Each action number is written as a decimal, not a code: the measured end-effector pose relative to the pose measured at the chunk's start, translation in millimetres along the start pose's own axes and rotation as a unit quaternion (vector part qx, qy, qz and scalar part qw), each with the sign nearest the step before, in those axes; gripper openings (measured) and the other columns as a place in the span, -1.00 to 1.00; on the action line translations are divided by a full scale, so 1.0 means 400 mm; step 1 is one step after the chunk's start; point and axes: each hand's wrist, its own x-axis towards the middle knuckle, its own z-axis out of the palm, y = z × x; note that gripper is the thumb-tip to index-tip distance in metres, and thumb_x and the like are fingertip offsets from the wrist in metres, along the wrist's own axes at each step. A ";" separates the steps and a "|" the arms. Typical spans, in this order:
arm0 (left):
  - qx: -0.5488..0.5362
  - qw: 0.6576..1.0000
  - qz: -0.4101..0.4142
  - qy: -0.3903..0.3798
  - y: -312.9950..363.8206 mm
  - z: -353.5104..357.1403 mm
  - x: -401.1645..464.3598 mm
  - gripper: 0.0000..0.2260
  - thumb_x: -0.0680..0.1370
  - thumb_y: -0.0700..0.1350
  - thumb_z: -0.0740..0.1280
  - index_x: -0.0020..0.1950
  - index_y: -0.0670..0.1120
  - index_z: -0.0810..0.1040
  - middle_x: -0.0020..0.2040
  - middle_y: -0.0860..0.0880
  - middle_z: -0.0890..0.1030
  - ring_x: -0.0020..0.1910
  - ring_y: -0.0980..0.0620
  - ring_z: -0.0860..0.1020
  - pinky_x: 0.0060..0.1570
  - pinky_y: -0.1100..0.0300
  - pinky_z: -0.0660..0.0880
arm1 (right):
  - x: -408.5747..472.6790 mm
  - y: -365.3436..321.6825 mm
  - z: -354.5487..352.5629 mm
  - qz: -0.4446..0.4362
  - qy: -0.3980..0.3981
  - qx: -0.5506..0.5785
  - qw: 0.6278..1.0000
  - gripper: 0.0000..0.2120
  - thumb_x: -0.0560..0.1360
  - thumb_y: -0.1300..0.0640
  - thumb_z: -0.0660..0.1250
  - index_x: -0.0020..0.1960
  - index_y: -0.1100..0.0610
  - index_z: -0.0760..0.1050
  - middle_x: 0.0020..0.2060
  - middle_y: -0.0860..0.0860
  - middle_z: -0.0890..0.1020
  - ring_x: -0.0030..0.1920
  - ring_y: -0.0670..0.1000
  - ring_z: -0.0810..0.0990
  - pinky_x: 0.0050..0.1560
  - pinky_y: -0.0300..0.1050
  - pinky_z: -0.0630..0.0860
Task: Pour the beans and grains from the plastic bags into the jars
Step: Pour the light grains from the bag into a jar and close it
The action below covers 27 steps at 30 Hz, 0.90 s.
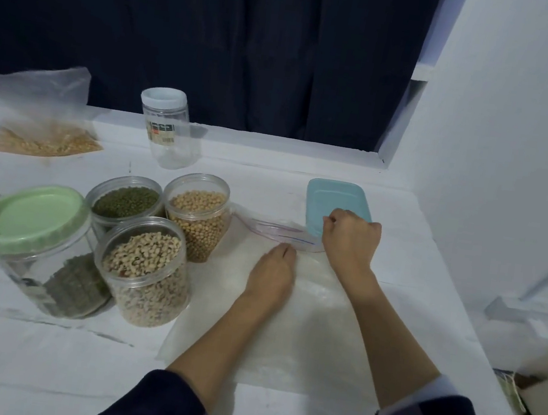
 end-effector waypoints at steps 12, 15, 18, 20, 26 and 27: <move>0.100 0.994 -0.011 -0.052 0.024 0.017 0.028 -0.56 0.56 -0.21 0.12 0.43 -0.01 0.25 0.53 -0.10 0.07 0.39 -0.16 0.19 0.31 -0.04 0.21 | 0.004 0.009 0.016 -0.017 -0.246 -0.081 0.966 -0.53 0.56 -0.09 0.24 0.44 0.00 0.32 0.43 0.03 0.33 0.43 0.11 0.25 0.43 0.19 0.02; 0.116 0.989 -0.040 -0.077 0.039 0.011 0.046 -0.59 0.57 -0.18 0.12 0.42 -0.01 0.25 0.54 -0.07 0.08 0.41 -0.14 0.18 0.31 -0.06 0.22 | 0.031 0.007 0.014 -0.020 -0.247 -0.093 0.964 -0.59 0.62 -0.05 0.13 0.45 0.00 0.32 0.43 0.05 0.35 0.44 0.12 0.25 0.43 0.25 0.00; 0.100 0.991 -0.066 -0.054 0.058 0.019 0.069 -0.63 0.64 -0.04 0.03 0.45 -0.04 0.24 0.53 -0.07 0.13 0.45 -0.13 0.16 0.35 -0.15 0.16 | 0.083 0.004 -0.003 -0.002 -0.208 -0.067 0.976 -0.62 0.64 0.00 0.10 0.44 0.03 0.35 0.39 0.06 0.42 0.41 0.12 0.31 0.43 0.27 -0.02; 0.104 0.991 -0.069 -0.044 0.059 0.029 0.084 -0.59 0.65 0.03 0.00 0.49 -0.03 0.18 0.54 -0.08 0.11 0.49 -0.17 0.09 0.39 -0.26 0.05 | 0.112 0.002 -0.008 -0.006 -0.201 -0.056 0.978 -0.64 0.65 0.01 0.09 0.41 0.05 0.39 0.34 0.06 0.48 0.36 0.13 0.38 0.44 0.23 0.02; 0.116 0.988 -0.090 -0.051 0.059 0.055 0.116 -0.56 0.65 0.06 -0.03 0.53 0.03 0.08 0.56 -0.07 0.02 0.51 -0.18 -0.01 0.40 -0.33 -0.04 | 0.122 -0.016 -0.003 -0.050 -0.215 -0.093 0.971 -0.63 0.65 -0.03 0.07 0.40 0.02 0.39 0.33 0.06 0.48 0.34 0.17 0.37 0.37 0.13 0.16; 0.109 0.989 -0.089 -0.054 0.060 0.056 0.117 -0.56 0.64 0.05 -0.03 0.53 0.06 0.07 0.56 -0.07 0.02 0.51 -0.18 -0.01 0.39 -0.34 -0.04 | 0.122 -0.018 -0.001 -0.051 -0.210 -0.095 0.972 -0.62 0.65 -0.03 0.06 0.42 0.01 0.37 0.33 0.06 0.48 0.34 0.18 0.36 0.36 0.13 0.16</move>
